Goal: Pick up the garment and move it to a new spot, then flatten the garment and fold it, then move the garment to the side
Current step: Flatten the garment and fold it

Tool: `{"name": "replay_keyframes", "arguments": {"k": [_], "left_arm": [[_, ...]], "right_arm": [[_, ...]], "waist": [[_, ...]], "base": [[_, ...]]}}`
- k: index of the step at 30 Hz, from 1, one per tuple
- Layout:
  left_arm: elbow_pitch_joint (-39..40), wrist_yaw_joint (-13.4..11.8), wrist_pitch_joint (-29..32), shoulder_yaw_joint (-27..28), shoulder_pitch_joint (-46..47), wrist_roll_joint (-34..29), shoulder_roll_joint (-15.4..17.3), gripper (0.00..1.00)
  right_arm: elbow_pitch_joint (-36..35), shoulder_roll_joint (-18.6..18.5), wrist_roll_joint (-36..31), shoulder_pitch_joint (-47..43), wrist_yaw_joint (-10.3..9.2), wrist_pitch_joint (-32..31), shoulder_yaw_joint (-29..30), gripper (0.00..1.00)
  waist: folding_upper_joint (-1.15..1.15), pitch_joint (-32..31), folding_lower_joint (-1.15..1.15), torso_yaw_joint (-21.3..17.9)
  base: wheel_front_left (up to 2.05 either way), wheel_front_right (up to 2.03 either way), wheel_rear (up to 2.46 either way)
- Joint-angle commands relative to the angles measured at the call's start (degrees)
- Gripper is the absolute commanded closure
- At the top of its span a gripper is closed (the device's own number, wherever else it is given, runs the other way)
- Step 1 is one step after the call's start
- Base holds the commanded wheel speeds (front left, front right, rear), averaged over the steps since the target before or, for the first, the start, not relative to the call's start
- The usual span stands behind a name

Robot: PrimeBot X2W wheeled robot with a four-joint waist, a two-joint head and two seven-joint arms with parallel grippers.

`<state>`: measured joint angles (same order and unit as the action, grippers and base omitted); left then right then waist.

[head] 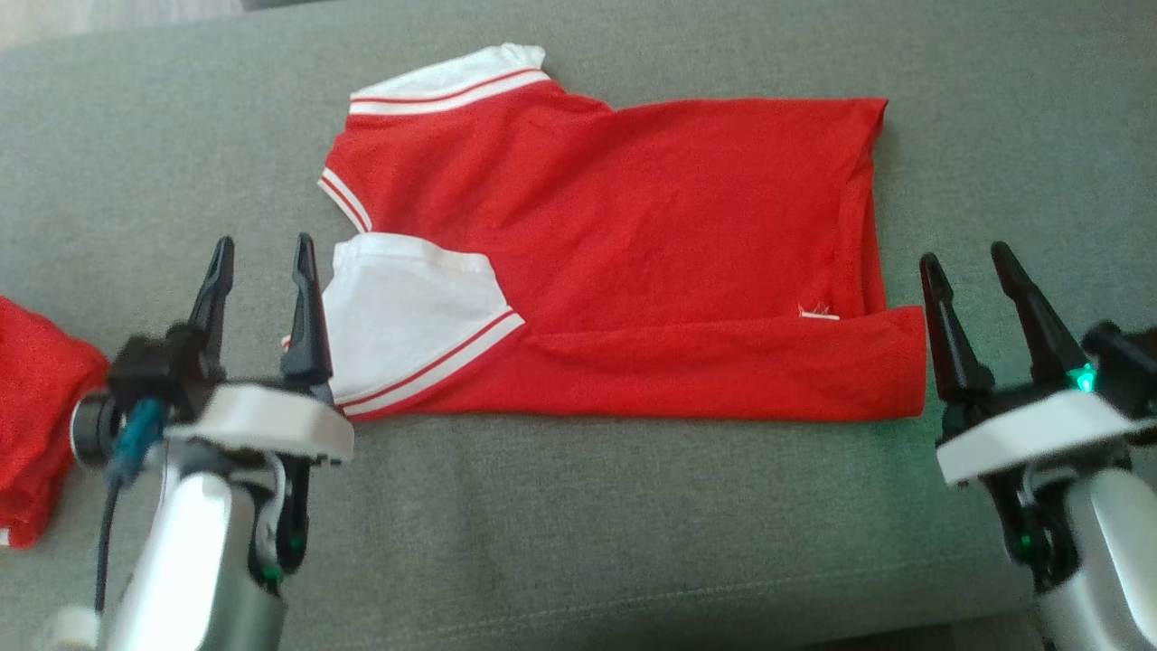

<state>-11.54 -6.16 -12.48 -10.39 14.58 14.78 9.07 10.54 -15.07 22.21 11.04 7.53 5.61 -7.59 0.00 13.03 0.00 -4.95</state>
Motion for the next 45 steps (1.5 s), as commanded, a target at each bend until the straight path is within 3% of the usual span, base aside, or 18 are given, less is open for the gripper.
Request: {"name": "replay_keyframes", "arguments": {"k": [1, 8, 15, 23, 30, 39, 45], "left_arm": [[2.95, -0.51, -0.73, 2.13, 0.49, -0.60, 1.02, 0.00], [10.78, -3.30, -1.72, 1.53, -7.70, -2.48, 0.57, 0.00], [13.58, -5.34, -1.25, 1.03, -13.25, -2.85, 0.06, 0.00], [13.68, -5.67, -0.98, 0.92, -14.24, -2.60, 0.45, 0.00], [11.11, -4.34, 1.81, -0.49, -12.22, -1.69, 0.60, 0.00], [-2.81, -0.12, 10.00, -0.53, -5.69, 4.00, 0.53, 0.00], [-8.61, 0.99, 14.62, 0.04, -2.24, 6.89, 0.20, 0.00]], "right_arm": [[-2.78, -0.45, -0.90, -1.09, -0.04, 0.67, -0.35, 0.00], [-10.53, 2.12, -3.62, -7.69, -0.04, -0.69, 1.44, 0.00], [-15.42, 4.71, -4.52, -12.09, -0.04, -2.40, 1.97, 0.00], [-16.86, 5.43, -4.65, -13.27, -0.04, -3.95, 2.35, 0.00], [-14.71, 5.08, -3.91, -14.00, -0.04, -7.14, 2.95, 0.00], [-5.34, 3.37, -1.62, -11.09, -0.04, -16.65, 3.85, 0.00], [-1.77, 3.27, -0.65, -7.38, -0.04, -20.96, 3.72, 0.00]], "waist": [[0.00, -0.73, 0.00, 0.19], [0.00, -3.00, 0.00, 0.30], [0.00, -4.47, 0.00, 0.60], [0.00, -5.18, 0.00, 0.77], [0.00, -4.93, 0.00, 0.93], [0.00, -1.28, 0.00, 0.82], [0.00, 0.91, 0.00, 0.76]], "base": [[0.00, 0.00, 0.00], [0.00, 0.00, 0.00], [0.00, 0.00, 0.00], [0.00, 0.00, 0.00], [0.00, 0.00, 0.00], [0.00, 0.00, 0.00], [0.00, 0.00, 0.00]]}}
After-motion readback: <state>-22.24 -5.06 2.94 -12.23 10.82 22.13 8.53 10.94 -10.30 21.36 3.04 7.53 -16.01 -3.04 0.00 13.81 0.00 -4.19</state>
